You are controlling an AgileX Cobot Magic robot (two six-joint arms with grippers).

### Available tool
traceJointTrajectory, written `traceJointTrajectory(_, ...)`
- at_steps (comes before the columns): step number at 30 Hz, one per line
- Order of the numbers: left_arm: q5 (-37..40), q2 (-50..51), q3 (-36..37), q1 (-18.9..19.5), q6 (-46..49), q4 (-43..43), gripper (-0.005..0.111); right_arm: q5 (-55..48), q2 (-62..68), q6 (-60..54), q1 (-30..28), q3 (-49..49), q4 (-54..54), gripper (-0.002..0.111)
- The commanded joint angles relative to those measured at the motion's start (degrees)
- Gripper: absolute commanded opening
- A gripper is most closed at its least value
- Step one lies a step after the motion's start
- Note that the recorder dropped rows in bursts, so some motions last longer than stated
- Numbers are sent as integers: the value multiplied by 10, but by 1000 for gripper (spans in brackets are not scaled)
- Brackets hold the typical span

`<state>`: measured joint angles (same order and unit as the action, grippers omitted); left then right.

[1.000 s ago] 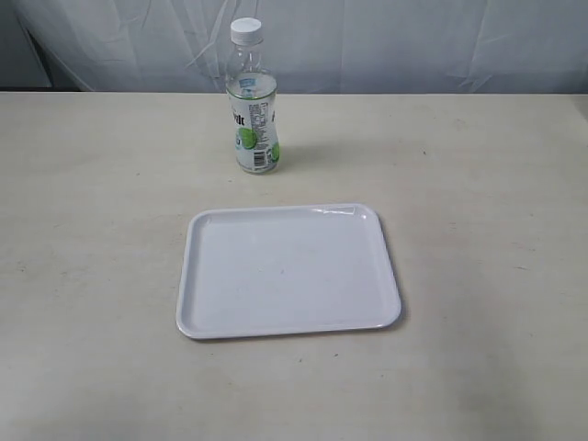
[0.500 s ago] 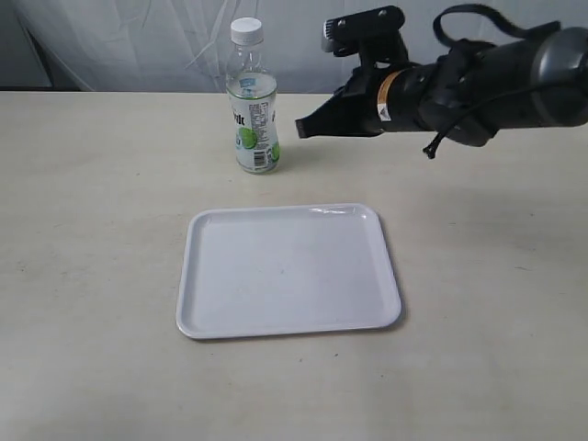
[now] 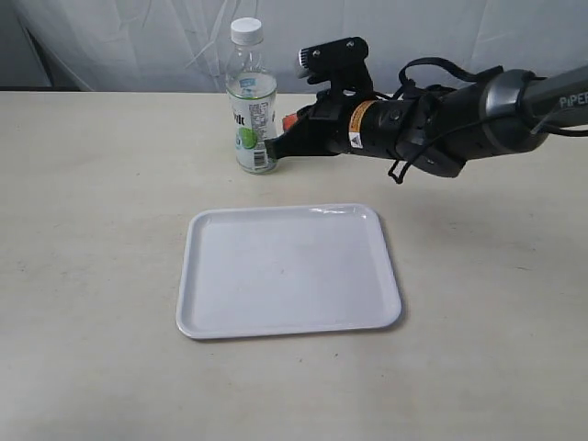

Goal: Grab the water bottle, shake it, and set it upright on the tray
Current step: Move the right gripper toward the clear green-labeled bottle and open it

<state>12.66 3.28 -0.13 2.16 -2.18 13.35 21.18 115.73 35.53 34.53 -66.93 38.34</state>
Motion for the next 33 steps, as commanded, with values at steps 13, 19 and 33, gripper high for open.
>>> traceJointTrajectory(13,-8,-2,1,0,-4,-2,0,-61,51,3,-1,-83,38,94)
traceJointTrajectory(19,-8,-2,1,0,-4,-2,0,-13,52,3,3,-83,36,104)
traceJointTrajectory(33,-8,-2,1,0,-4,-2,0,13,98,-2,29,-156,29,104)
